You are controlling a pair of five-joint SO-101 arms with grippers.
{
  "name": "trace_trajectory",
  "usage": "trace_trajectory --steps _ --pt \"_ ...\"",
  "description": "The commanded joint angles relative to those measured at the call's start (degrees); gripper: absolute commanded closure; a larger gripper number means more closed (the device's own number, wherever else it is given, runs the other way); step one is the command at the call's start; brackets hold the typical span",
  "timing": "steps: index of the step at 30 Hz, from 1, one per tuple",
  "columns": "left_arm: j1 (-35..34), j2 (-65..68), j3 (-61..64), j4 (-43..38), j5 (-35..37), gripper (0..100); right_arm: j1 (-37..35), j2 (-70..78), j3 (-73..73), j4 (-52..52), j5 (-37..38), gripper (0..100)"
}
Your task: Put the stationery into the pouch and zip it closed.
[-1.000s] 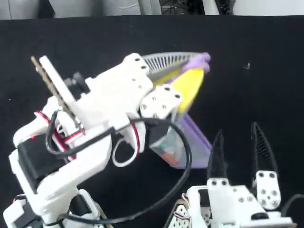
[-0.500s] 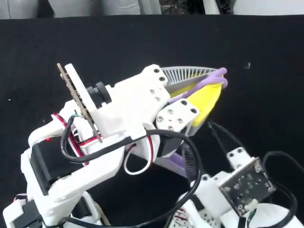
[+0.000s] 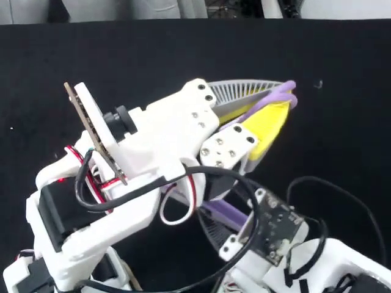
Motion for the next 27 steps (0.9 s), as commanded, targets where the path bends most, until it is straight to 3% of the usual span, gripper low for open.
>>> trace_trajectory --steps 1,18,22,24,26,27 --pt "0.31 -1.23 -0.66 -1.58 -0.09 97 -2.9 1.71 -0.04 -1.41 -0.35 79.7" --pt "0.22 -1.14 -0.66 -1.58 -0.09 97 -3.25 1.8 13.14 -12.84 -0.26 79.7" --pt "0.22 -1.23 -0.66 -1.58 -0.09 97 -2.99 1.8 18.95 -19.96 5.19 80.2" --pt "0.22 -1.49 -0.66 -1.58 -0.09 97 -2.9 1.8 20.88 -23.12 7.56 84.0" --pt "0.22 -1.58 -0.66 -1.23 -0.53 97 -2.9 1.8 21.67 -24.7 9.32 97.7" --pt "-0.04 -1.58 -0.66 -1.05 -0.62 97 -2.81 1.71 21.67 -24.7 10.02 99.0"
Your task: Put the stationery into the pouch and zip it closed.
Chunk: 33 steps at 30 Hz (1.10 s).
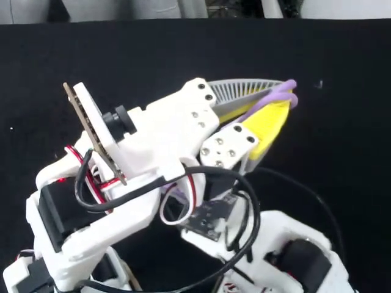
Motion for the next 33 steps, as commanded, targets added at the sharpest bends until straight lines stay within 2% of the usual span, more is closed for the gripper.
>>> trace_trajectory --steps 1,4,8,10,14,21,26,33 --pt "-1.27 -1.58 -0.66 -0.97 -0.62 97 0.44 1.36 -0.13 -2.64 3.08 96.6" --pt "-7.78 -1.67 -0.66 -0.97 -0.62 97 6.24 -3.3 -0.13 -3.6 3.34 98.6" --pt "-19.21 -2.02 -0.66 -0.97 -0.26 97 15.74 -16.66 -0.13 -4.75 3.52 98.8" --pt "-23.43 -3.6 -0.4 -0.97 -0.26 97 18.2 -23.34 0.04 -4.04 4.48 98.8" --pt "-26.95 -8.09 -0.31 -1.05 -0.62 97 18.81 -32.22 0.13 1.05 6.15 98.8" --pt "-32.04 -16.26 -0.04 -1.05 -0.7 97 18.73 -32.75 -0.48 3.96 5.89 98.8" --pt "-40.13 -18.02 1.19 0.97 -0.7 97 18.55 -32.84 -3.56 3.87 5.19 98.8" --pt "-51.38 -18.02 12.44 2.9 -0.7 97 18.46 -32.84 -12.62 3.87 2.11 98.8"
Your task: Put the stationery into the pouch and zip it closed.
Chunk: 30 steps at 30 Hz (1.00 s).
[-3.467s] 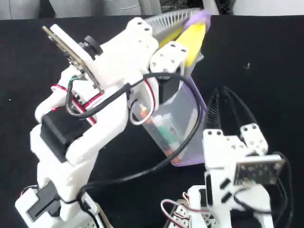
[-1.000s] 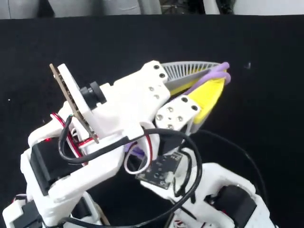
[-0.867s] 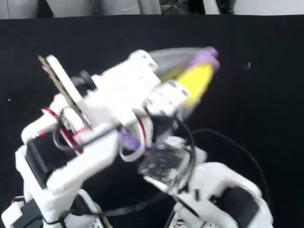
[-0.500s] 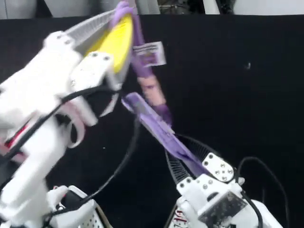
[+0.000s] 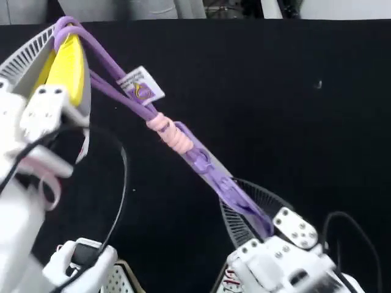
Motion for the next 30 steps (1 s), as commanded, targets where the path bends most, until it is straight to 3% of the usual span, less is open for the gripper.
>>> trace_trajectory --steps 1,16,28,30 --pt "-5.49 0.09 5.05 -1.14 -0.53 97 0.62 -6.73 -6.55 0.18 -1.14 98.8" --pt "-20.88 0.09 26.59 -26.99 -0.53 97 0.62 -6.73 -12.18 1.93 -1.49 98.8" --pt "-20.97 0.62 32.13 -28.75 -0.7 97 0.62 -6.73 -12.09 1.76 -1.49 98.8" --pt "-20.79 0.62 32.66 -28.84 -3.87 97 0.62 -6.73 -12.18 1.76 -1.49 98.8"
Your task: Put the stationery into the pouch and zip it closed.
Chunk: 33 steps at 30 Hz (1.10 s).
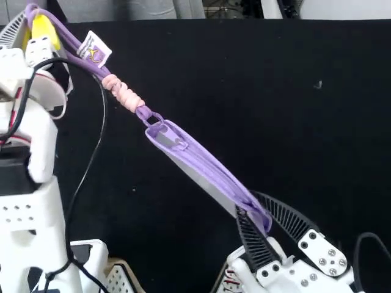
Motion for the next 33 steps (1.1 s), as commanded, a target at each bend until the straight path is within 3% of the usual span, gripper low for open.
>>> trace_trajectory --steps 1,8,18,28,33 --pt "-2.15 0.26 0.48 -2.11 -5.45 97 0.62 -6.81 -3.91 -0.18 -0.53 98.8" --pt "-2.59 -0.26 4.53 -12.57 -9.58 97 0.62 -6.81 -3.91 -0.26 -0.53 98.8" --pt "-6.99 0.26 7.52 -14.86 -9.67 97 0.62 -6.73 -3.65 -1.23 -0.97 98.8" --pt "-9.27 0.09 21.49 -36.57 -16.88 97 0.7 -6.64 -3.47 -1.76 -2.02 98.8" --pt "-9.01 -0.26 25.63 -40.97 -17.93 97 0.7 -6.55 -1.89 -2.02 -2.02 98.8"
